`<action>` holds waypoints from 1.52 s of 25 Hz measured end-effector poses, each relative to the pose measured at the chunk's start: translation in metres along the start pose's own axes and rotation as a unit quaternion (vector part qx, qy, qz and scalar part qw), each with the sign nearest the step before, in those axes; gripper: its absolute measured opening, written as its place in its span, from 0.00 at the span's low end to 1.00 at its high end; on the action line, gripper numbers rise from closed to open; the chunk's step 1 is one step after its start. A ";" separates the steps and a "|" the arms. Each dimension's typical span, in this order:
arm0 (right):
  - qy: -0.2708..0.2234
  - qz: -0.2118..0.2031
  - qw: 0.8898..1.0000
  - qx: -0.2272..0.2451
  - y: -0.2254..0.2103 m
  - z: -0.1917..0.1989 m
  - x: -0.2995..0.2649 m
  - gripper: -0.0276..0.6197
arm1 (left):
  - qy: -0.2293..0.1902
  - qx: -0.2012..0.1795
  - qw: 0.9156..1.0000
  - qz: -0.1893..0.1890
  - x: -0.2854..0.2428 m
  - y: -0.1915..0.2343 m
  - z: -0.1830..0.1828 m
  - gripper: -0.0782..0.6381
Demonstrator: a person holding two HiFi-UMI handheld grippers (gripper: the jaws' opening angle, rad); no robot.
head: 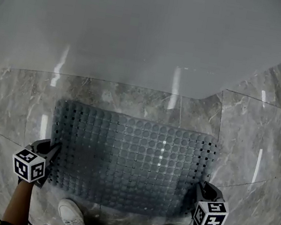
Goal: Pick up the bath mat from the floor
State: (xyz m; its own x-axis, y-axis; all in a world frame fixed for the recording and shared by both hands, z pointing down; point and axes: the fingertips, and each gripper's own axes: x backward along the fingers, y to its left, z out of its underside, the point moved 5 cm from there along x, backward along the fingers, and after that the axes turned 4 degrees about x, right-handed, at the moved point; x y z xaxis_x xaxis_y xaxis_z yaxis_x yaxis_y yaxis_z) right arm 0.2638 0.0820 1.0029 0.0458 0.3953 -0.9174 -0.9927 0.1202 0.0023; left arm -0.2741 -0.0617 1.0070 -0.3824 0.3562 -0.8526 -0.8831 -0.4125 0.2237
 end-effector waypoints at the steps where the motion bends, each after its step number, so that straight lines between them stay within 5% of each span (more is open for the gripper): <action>1: -0.006 0.002 1.000 0.006 0.002 -0.002 0.004 0.18 | -0.007 -0.004 1.000 0.003 0.005 -0.002 -0.002 0.18; 14: -0.039 0.009 0.998 0.045 0.040 -0.099 0.210 0.17 | -0.054 0.007 0.998 0.038 0.194 -0.091 -0.090 0.17; 25: -0.136 0.044 0.988 0.067 0.054 -0.268 0.547 0.17 | -0.145 -0.002 0.989 0.027 0.518 -0.176 -0.283 0.17; 31: -0.239 0.095 0.964 0.068 0.052 -0.395 0.725 0.17 | -0.257 -0.025 0.966 0.021 0.688 -0.192 -0.416 0.17; 38: -0.353 0.151 0.921 0.074 0.063 -0.464 0.857 0.17 | -0.376 -0.072 0.924 0.010 0.814 -0.214 -0.494 0.17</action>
State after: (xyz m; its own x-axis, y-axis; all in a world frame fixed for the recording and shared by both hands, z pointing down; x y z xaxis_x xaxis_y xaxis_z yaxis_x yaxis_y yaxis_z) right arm 0.1891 0.0057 0.0326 -0.1170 0.9178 -0.3795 -0.9487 0.0097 0.3159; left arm -0.2617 -0.0973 0.0318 -0.5263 0.8069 -0.2683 -0.8495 -0.5128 0.1242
